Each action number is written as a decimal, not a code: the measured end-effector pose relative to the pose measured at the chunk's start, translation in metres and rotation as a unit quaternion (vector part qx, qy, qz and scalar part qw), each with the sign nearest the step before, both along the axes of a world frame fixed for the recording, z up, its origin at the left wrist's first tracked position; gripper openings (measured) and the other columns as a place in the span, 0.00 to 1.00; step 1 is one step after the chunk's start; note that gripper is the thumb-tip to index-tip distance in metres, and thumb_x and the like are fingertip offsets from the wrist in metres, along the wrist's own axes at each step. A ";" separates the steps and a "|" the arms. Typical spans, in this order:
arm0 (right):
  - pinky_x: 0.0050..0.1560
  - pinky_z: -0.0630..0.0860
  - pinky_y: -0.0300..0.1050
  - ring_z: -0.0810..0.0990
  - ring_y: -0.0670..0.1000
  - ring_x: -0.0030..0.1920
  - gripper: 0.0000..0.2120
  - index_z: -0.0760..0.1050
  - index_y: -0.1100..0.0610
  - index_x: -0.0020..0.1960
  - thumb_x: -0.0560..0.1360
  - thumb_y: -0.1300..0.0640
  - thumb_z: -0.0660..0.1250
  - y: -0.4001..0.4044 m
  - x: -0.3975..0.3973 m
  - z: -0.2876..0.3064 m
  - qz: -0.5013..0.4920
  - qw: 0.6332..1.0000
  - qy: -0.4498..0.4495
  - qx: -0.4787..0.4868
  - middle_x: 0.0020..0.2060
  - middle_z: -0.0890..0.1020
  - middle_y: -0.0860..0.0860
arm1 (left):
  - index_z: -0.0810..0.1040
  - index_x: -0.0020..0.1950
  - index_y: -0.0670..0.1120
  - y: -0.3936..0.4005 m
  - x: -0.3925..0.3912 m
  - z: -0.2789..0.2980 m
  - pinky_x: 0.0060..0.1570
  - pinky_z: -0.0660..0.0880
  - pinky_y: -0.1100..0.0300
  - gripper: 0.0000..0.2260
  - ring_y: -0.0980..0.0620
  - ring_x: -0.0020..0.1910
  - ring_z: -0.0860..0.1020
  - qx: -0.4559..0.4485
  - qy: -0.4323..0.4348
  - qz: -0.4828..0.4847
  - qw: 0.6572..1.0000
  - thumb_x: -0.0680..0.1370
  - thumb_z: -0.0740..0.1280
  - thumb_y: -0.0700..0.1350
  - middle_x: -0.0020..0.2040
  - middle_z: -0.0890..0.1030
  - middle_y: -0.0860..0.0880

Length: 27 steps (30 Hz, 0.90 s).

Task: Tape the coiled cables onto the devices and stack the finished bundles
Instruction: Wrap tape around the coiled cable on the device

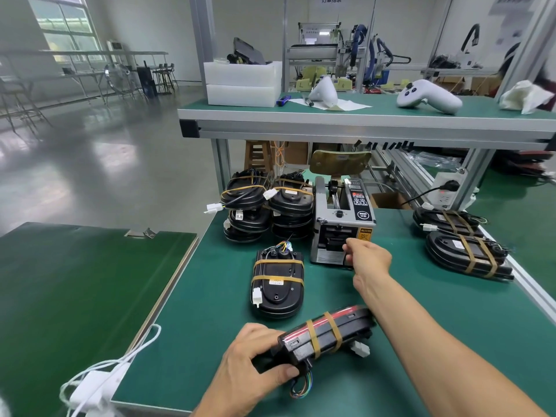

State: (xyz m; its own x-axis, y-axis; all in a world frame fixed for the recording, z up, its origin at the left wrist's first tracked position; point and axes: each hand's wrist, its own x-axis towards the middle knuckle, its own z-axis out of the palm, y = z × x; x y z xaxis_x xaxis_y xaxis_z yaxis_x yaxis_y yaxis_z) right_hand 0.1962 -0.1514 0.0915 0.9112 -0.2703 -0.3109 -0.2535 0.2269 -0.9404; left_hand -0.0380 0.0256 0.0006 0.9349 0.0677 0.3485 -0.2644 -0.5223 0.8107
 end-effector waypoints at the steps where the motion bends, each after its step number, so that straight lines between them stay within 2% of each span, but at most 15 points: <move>1: 0.34 0.74 0.38 0.75 0.47 0.29 0.08 0.82 0.59 0.38 0.75 0.66 0.72 0.001 0.001 0.000 -0.006 1.000 0.001 -0.006 0.35 0.84 0.53 | 0.83 0.64 0.69 0.000 0.000 0.000 0.63 0.74 0.62 0.21 0.53 0.63 0.77 0.000 0.000 0.000 1.000 0.73 0.75 0.72 0.59 0.86 0.62; 9: 0.31 0.72 0.35 0.74 0.45 0.27 0.07 0.82 0.59 0.39 0.75 0.65 0.73 0.003 0.007 -0.002 -0.012 1.000 0.026 0.013 0.33 0.85 0.51 | 0.84 0.63 0.69 0.001 0.001 -0.001 0.62 0.74 0.62 0.20 0.52 0.62 0.77 -0.005 0.003 0.001 1.000 0.73 0.76 0.71 0.58 0.86 0.62; 16: 0.37 0.75 0.39 0.77 0.48 0.32 0.08 0.82 0.59 0.36 0.74 0.66 0.73 0.010 0.010 -0.001 -0.014 0.999 0.025 0.025 0.35 0.86 0.52 | 0.84 0.63 0.69 0.001 0.001 -0.002 0.62 0.74 0.60 0.20 0.52 0.62 0.77 -0.003 0.005 0.001 1.000 0.74 0.75 0.71 0.58 0.86 0.61; 20: 0.34 0.74 0.37 0.78 0.47 0.31 0.05 0.83 0.61 0.38 0.73 0.66 0.74 0.013 0.012 0.001 -0.022 0.999 0.031 0.030 0.35 0.86 0.53 | 0.84 0.62 0.69 0.001 0.001 -0.002 0.62 0.74 0.60 0.19 0.51 0.61 0.77 -0.008 0.007 0.003 1.000 0.74 0.75 0.71 0.58 0.86 0.60; 27: 0.31 0.74 0.39 0.78 0.47 0.28 0.07 0.81 0.60 0.36 0.71 0.65 0.76 0.022 0.016 0.006 -0.033 0.997 0.059 0.021 0.32 0.86 0.53 | 0.84 0.61 0.69 0.001 0.000 -0.002 0.61 0.74 0.61 0.17 0.51 0.61 0.77 -0.007 0.001 0.003 1.000 0.74 0.76 0.70 0.57 0.86 0.60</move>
